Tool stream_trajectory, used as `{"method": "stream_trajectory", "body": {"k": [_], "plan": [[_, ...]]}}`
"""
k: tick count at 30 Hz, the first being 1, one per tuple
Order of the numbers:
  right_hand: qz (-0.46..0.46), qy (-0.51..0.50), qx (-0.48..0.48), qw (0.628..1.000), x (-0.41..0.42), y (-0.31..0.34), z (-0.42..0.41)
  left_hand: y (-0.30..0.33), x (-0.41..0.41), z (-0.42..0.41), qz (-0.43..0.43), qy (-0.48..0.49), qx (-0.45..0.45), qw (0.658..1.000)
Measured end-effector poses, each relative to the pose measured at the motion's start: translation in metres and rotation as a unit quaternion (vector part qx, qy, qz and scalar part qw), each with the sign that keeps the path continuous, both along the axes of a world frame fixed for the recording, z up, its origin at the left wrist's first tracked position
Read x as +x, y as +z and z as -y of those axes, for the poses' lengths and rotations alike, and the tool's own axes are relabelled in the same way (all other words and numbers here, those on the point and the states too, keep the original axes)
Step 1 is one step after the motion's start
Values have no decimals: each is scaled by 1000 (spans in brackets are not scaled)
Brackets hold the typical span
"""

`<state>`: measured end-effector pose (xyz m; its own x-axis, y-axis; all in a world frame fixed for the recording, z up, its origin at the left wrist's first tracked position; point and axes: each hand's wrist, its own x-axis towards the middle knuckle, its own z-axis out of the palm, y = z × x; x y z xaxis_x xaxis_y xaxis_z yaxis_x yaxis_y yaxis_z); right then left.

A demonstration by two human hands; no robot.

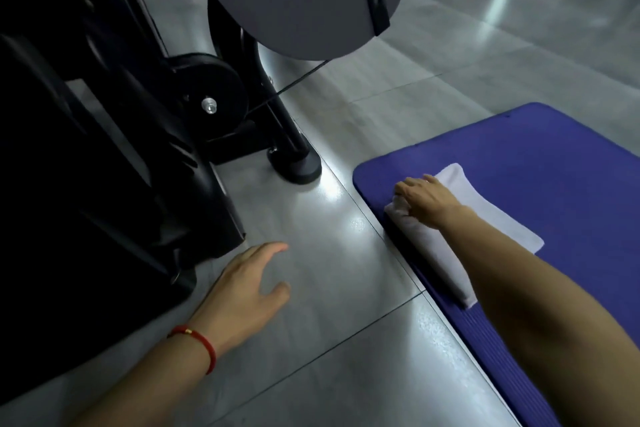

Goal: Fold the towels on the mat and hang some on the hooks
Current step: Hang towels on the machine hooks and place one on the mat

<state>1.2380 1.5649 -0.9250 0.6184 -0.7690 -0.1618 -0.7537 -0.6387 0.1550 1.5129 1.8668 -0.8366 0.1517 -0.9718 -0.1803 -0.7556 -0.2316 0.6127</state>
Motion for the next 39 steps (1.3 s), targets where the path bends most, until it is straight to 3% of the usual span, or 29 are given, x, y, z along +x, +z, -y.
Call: {"method": "stream_trajectory", "body": {"k": [5,14,18,20,22,24,30,32,35,39], "plan": [[129,-9,40,991,-21,46,-30,23,1,-12,19,-1,-27,999],[149,171,109,968,50,213,-165,85,-27,-34,-100,-3,-103,990],[229,211,138,940,106,274,-225,139,-7,-74,-39,-7,-181,983],[303,215,177,911,134,290,-250,165,20,-100,-14,13,-230,973],[414,219,266,843,159,299,-276,191,49,-123,-17,37,-228,973],[505,217,281,787,180,306,-300,216,72,-145,-30,51,-222,973],[527,272,57,803,222,349,-350,266,114,-193,-131,35,-274,952],[530,284,88,794,231,366,-355,282,120,-201,-147,24,-308,940],[559,288,234,742,240,392,-363,303,125,-206,-189,32,-343,919],[579,298,275,707,249,427,-362,338,123,-205,-244,74,-375,891]]}}
